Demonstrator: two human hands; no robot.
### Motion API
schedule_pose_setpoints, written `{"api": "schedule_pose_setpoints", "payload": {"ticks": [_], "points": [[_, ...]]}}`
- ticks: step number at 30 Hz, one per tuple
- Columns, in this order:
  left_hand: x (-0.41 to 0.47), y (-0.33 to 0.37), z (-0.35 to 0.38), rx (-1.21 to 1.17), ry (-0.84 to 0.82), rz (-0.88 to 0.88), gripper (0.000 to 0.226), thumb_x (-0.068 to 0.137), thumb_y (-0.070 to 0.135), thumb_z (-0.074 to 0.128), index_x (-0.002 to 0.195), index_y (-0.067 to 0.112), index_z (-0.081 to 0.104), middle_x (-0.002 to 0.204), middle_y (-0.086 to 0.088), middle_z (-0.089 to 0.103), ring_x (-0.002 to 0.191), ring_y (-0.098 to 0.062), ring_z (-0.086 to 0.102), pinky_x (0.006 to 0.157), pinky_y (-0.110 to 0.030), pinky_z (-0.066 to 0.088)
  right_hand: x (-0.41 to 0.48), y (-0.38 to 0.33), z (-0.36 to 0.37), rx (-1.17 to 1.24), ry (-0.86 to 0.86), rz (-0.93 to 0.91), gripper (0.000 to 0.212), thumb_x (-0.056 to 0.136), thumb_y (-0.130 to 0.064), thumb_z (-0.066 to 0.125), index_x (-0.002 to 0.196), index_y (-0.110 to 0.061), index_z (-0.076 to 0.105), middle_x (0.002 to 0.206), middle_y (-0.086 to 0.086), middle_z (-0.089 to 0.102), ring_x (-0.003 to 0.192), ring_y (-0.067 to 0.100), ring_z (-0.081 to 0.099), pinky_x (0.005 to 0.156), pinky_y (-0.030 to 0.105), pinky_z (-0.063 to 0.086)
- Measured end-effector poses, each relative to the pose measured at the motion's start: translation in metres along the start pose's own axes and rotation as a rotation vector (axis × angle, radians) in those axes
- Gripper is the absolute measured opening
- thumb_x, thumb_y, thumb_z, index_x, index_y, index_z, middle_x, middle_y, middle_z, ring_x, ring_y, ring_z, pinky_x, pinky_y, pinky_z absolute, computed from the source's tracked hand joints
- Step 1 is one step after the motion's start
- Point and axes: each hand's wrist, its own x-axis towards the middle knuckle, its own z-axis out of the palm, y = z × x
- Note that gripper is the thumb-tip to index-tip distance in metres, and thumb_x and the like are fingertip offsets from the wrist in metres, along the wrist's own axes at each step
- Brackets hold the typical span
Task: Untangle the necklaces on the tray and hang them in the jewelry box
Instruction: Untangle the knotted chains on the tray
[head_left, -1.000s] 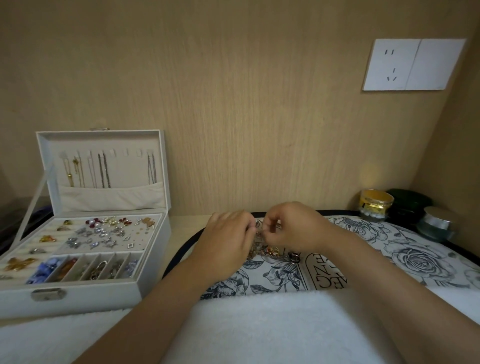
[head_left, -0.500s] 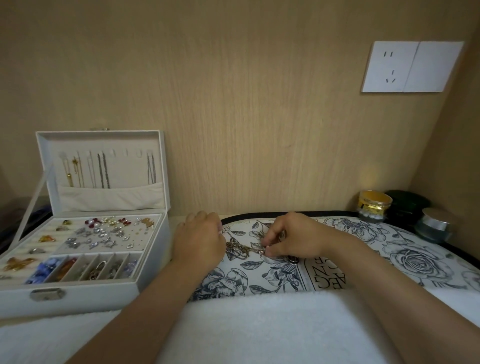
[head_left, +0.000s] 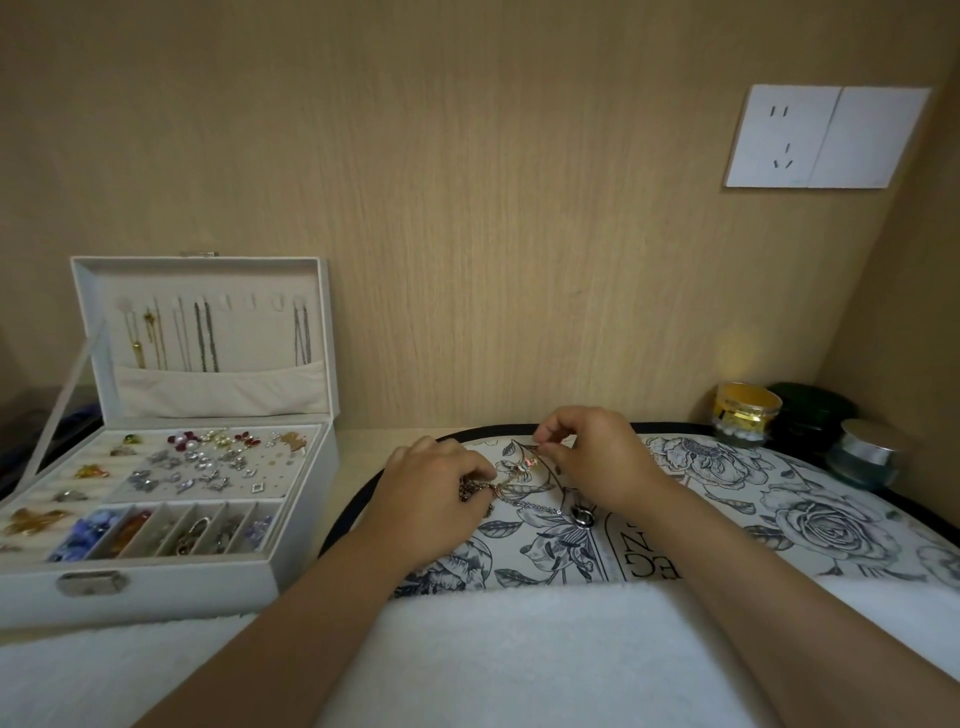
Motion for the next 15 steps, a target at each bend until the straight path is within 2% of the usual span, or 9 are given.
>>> {"api": "schedule_pose_setpoints", "payload": {"ticks": [2, 4, 7, 8, 11, 15], "points": [[0.0, -0.001, 0.0, -0.003, 0.027, 0.006, 0.026, 0.092, 0.044, 0.059, 0.117, 0.042, 0.064, 0.114, 0.023, 0.059, 0.111, -0.004, 0.045, 0.1, -0.026, 0.026, -0.002, 0.0, 0.003, -0.041, -0.012, -0.015, 0.013, 0.094, -0.022, 0.068, 0.105, -0.027, 0.073, 0.109, -0.013, 0.067, 0.077, 0.0, 0.059, 0.075, 0.019, 0.048], [0.0, -0.001, 0.0, -0.022, 0.063, 0.031, 0.022, 0.09, 0.045, 0.061, 0.112, 0.041, 0.064, 0.11, 0.022, 0.059, 0.108, -0.003, 0.045, 0.096, -0.024, 0.026, -0.004, -0.003, 0.003, -0.046, -0.045, -0.097, 0.018, 0.093, -0.025, 0.069, 0.11, -0.029, 0.072, 0.113, -0.014, 0.062, 0.085, -0.002, 0.056, 0.084, 0.021, 0.046], [-0.002, 0.0, -0.002, -0.057, 0.027, 0.062, 0.019, 0.087, 0.052, 0.064, 0.104, 0.043, 0.064, 0.104, 0.023, 0.056, 0.105, -0.002, 0.043, 0.094, -0.026, 0.029, -0.009, -0.014, -0.001, -0.055, -0.159, -0.175, 0.004, 0.084, -0.035, 0.075, 0.086, -0.032, 0.075, 0.094, -0.015, 0.065, 0.08, -0.002, 0.06, 0.078, 0.025, 0.049], [-0.003, 0.0, -0.002, -0.056, 0.001, 0.063, 0.02, 0.086, 0.053, 0.064, 0.103, 0.044, 0.064, 0.104, 0.023, 0.056, 0.105, -0.002, 0.043, 0.095, -0.027, 0.03, -0.011, -0.016, -0.002, -0.089, -0.21, -0.175, 0.008, 0.082, -0.039, 0.077, 0.081, -0.031, 0.075, 0.088, -0.015, 0.068, 0.08, -0.001, 0.062, 0.076, 0.027, 0.052], [-0.004, -0.001, -0.002, -0.036, -0.023, 0.038, 0.018, 0.09, 0.047, 0.061, 0.107, 0.043, 0.066, 0.107, 0.022, 0.057, 0.105, -0.003, 0.044, 0.099, -0.029, 0.031, -0.013, -0.018, -0.003, -0.136, -0.3, -0.2, 0.007, 0.081, -0.036, 0.078, 0.082, -0.029, 0.079, 0.084, -0.015, 0.072, 0.081, 0.0, 0.065, 0.077, 0.029, 0.055], [-0.004, -0.002, -0.003, -0.009, -0.025, 0.011, 0.023, 0.092, 0.031, 0.059, 0.11, 0.042, 0.066, 0.111, 0.022, 0.059, 0.104, -0.004, 0.044, 0.103, -0.029, 0.031, -0.012, -0.014, -0.004, -0.199, -0.316, -0.209, 0.006, 0.084, -0.029, 0.072, 0.081, -0.026, 0.076, 0.083, -0.014, 0.072, 0.078, 0.0, 0.064, 0.074, 0.027, 0.055]]}}
